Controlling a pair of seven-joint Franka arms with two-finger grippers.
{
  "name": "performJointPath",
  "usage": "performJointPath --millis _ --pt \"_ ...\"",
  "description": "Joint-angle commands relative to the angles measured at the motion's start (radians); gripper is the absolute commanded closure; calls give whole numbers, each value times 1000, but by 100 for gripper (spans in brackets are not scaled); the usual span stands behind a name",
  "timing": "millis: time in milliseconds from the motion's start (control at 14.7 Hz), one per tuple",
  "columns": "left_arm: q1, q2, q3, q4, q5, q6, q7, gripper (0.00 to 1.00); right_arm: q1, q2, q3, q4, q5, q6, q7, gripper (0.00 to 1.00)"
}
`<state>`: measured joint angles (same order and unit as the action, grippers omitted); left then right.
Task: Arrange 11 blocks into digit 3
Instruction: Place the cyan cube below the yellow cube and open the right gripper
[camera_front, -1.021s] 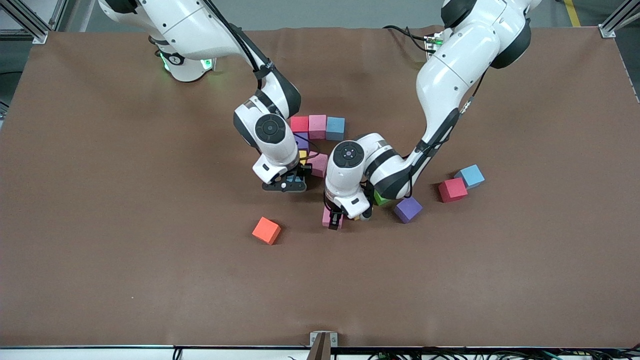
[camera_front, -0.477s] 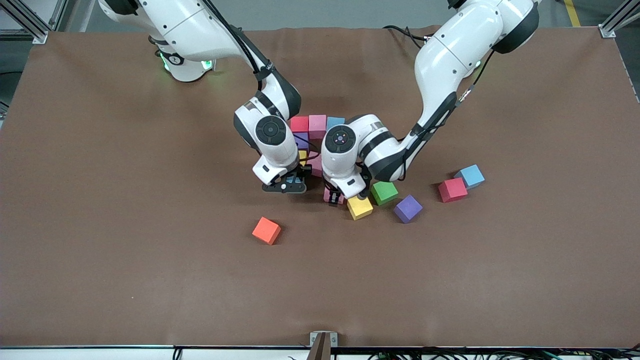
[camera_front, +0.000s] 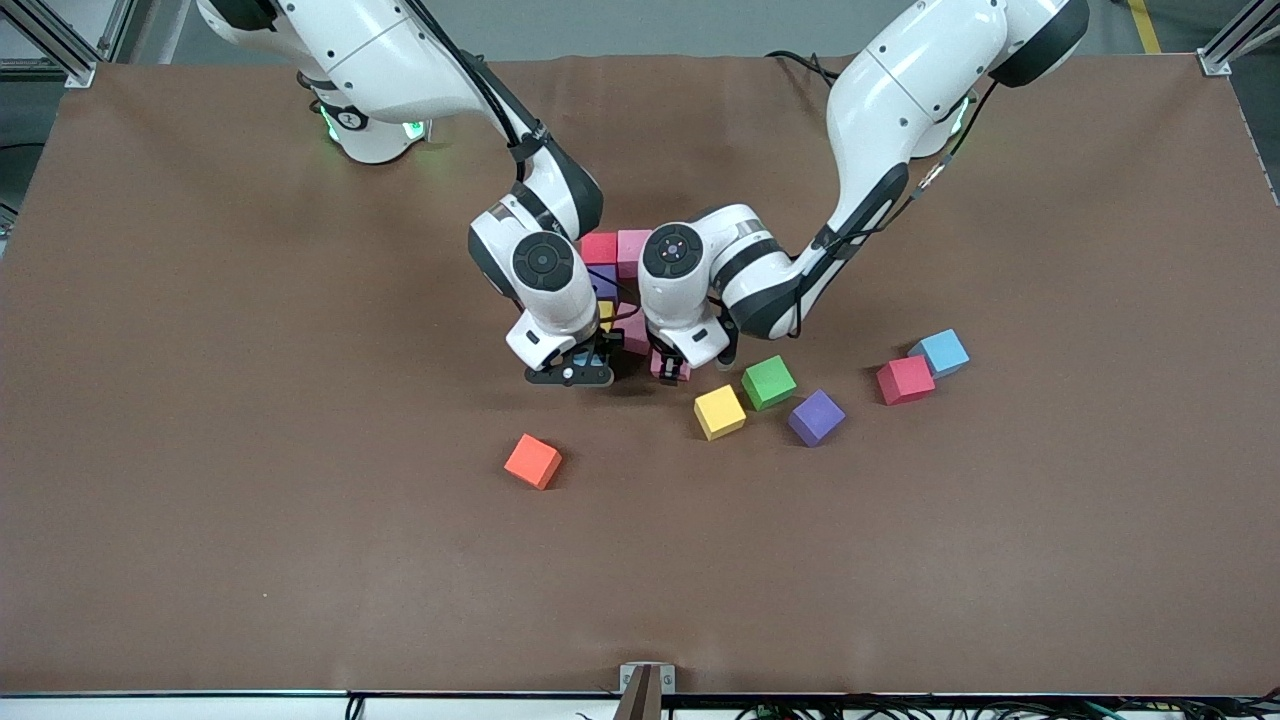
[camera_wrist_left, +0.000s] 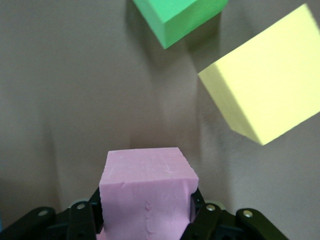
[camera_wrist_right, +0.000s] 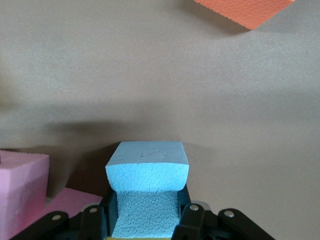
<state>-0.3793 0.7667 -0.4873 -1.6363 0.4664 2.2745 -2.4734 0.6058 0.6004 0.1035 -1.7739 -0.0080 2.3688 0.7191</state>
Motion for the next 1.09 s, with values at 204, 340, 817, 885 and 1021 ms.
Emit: performJointPath --millis 204,340,817,885,1021 --pt "-13 -26 -10 -62 -20 -4 -15 69 -1 25 2 27 -15 -19 14 0" --pt "-12 -29 -11 -82 -19 -4 -16 69 -4 25 2 33 -13 -23 14 0" --pt "-6 -66 -30 -122 -20 -4 -51 69 -17 4 2 132 -9 -212 11 0" --pt "-6 -66 -30 -122 -20 -4 -64 69 -35 -10 4 133 -4 -232 13 0" --pt "-9 -64 -30 -122 -20 -4 -79 69 -57 -46 2 126 -1 -255 19 0"
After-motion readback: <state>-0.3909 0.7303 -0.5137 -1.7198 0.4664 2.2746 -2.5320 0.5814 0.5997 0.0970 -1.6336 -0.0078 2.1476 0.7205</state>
